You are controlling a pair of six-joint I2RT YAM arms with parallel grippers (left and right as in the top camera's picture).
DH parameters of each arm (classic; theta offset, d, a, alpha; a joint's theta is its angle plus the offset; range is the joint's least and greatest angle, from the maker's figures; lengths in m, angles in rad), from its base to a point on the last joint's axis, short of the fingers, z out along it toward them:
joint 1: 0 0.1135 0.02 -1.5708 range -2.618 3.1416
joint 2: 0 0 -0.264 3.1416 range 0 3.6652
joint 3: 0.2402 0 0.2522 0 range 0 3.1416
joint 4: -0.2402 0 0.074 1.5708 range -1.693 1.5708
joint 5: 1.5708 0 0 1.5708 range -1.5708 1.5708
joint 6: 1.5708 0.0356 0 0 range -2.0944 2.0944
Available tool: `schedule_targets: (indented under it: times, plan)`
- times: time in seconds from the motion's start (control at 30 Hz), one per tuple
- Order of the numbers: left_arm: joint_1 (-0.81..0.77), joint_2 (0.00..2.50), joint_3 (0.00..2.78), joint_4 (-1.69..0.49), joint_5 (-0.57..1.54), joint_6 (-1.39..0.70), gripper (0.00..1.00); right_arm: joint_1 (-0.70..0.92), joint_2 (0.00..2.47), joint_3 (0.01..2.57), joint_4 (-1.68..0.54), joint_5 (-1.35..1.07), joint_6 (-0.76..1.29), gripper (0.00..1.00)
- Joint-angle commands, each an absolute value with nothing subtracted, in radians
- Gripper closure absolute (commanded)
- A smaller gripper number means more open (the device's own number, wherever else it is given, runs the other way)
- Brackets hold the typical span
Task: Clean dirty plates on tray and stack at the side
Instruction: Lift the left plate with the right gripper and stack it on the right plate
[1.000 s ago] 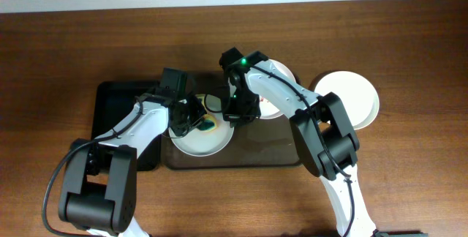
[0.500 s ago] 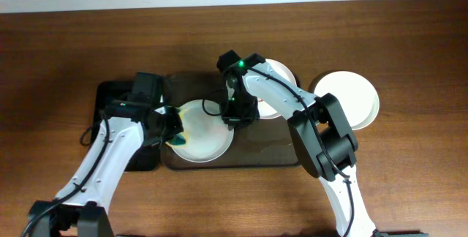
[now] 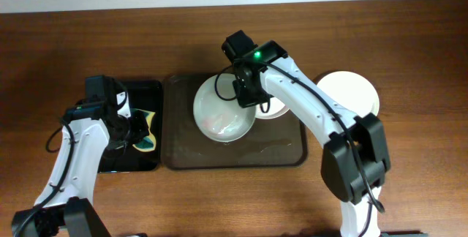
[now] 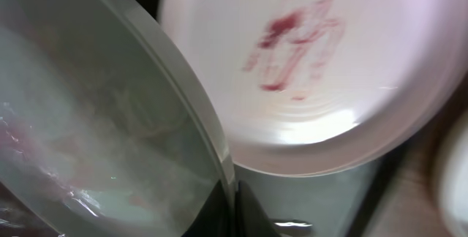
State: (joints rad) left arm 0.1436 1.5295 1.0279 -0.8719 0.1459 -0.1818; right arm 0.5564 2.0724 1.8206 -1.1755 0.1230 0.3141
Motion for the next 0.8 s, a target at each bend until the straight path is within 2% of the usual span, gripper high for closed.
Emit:
schedule_targets:
  times: [0.0,0.23,0.5,0.67,0.77]
  plan:
    - [0.147,1.523,1.029,-0.865,0.16,-0.152,1.0,0.599,2.013,1.819,-1.19,0.314,0.3,0.96]
    - [0.147,1.523,1.029,-0.865,0.16,-0.152,1.0,0.765,1.994,1.819,-1.19,0.603,0.327,0.96]
    - [0.147,1.523,1.029,-0.865,0.16,-0.152,1.0,0.988,1.992,1.819,-1.144,1.089,0.38,0.96]
    - [0.147,1.523,1.029,-0.865,0.16,-0.152,1.0,1.014,1.992,1.819,-1.114,1.163,0.379,0.96]
    - [0.147,1.523,1.029,-0.859,0.16,-0.152,1.0,0.973,1.992,1.819,-1.116,1.052,0.444,0.96]
